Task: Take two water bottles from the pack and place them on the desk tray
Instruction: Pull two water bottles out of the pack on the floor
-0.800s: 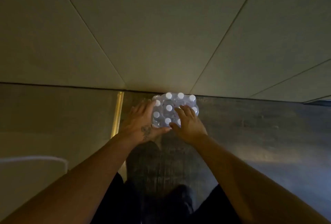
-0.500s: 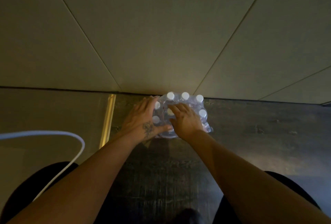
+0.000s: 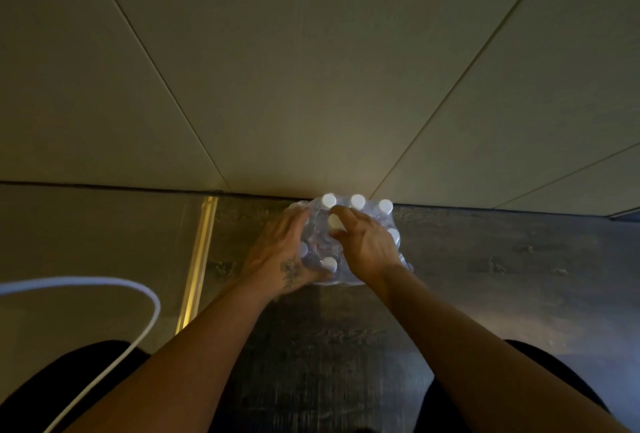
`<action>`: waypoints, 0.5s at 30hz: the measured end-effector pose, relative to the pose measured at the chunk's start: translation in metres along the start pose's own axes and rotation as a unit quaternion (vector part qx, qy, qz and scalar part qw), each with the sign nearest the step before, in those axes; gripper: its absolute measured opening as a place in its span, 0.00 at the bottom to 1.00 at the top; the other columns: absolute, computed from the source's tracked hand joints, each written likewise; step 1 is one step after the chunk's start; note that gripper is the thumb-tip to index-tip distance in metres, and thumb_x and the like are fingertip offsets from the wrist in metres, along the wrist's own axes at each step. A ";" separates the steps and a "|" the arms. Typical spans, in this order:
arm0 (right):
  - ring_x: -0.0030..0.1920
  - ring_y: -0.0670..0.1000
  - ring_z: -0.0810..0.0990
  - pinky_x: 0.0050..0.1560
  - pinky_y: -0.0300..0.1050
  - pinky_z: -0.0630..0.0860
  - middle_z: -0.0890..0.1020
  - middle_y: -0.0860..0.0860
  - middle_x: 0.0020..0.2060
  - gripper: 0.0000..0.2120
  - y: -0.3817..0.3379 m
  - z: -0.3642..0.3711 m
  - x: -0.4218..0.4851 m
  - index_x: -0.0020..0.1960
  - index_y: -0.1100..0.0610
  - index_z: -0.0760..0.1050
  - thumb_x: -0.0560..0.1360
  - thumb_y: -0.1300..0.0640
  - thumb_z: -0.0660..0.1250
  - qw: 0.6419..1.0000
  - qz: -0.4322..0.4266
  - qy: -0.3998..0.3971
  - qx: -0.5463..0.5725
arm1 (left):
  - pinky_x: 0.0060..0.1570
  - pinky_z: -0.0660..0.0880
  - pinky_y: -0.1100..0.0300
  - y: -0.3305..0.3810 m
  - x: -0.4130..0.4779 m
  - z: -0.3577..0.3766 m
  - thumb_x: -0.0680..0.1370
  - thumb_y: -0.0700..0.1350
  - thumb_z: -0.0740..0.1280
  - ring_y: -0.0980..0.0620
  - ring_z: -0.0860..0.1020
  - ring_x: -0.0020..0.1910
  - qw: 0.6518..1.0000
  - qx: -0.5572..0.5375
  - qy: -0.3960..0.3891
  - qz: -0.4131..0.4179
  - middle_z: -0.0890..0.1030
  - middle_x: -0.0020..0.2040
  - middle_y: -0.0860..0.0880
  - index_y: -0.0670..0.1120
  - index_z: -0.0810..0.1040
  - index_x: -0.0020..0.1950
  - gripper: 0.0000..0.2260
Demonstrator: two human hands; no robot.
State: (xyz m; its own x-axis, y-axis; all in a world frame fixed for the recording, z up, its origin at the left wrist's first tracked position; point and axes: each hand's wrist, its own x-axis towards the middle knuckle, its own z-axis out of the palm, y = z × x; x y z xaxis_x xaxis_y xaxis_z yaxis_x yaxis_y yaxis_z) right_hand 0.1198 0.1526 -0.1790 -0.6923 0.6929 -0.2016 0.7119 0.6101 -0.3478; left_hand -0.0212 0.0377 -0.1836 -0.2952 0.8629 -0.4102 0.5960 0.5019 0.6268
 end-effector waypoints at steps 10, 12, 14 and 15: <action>0.49 0.47 0.82 0.42 0.45 0.77 0.86 0.47 0.56 0.12 -0.036 -0.137 -0.019 0.67 0.48 0.75 0.84 0.48 0.66 0.982 -0.057 0.122 0.129 | 0.65 0.74 0.52 0.026 0.000 0.003 0.59 0.77 0.74 0.48 0.74 0.74 0.995 -0.093 0.029 -0.001 0.73 0.74 0.54 0.65 0.58 0.77 0.50; 0.51 0.48 0.83 0.45 0.44 0.80 0.86 0.47 0.55 0.12 -0.043 -0.153 -0.020 0.66 0.49 0.76 0.84 0.48 0.65 0.979 -0.076 0.133 0.137 | 0.64 0.73 0.58 0.034 0.006 0.004 0.54 0.78 0.76 0.50 0.75 0.73 0.985 -0.170 0.019 -0.037 0.73 0.65 0.61 0.59 0.64 0.78 0.57; 0.53 0.46 0.84 0.49 0.42 0.81 0.86 0.47 0.55 0.14 -0.045 -0.159 -0.019 0.67 0.50 0.76 0.83 0.48 0.66 0.975 -0.096 0.142 0.141 | 0.69 0.77 0.53 0.035 0.014 0.004 0.48 0.82 0.75 0.53 0.76 0.72 0.977 -0.211 0.018 -0.037 0.75 0.66 0.63 0.56 0.68 0.78 0.62; 0.54 0.45 0.84 0.51 0.40 0.81 0.86 0.46 0.55 0.16 -0.043 -0.160 -0.018 0.68 0.50 0.76 0.82 0.47 0.66 0.972 -0.101 0.142 0.159 | 0.71 0.78 0.47 0.035 0.017 0.002 0.48 0.84 0.73 0.53 0.77 0.71 0.978 -0.205 0.020 -0.025 0.79 0.69 0.60 0.56 0.70 0.77 0.62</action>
State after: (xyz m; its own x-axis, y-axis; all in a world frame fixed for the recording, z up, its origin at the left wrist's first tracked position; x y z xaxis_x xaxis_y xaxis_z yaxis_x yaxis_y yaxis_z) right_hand 0.1200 0.1751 -0.0143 -0.7217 0.6769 0.1448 0.4615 0.6264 -0.6282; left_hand -0.0035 0.0702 -0.1701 -0.3497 0.8343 -0.4262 0.2334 0.5182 0.8228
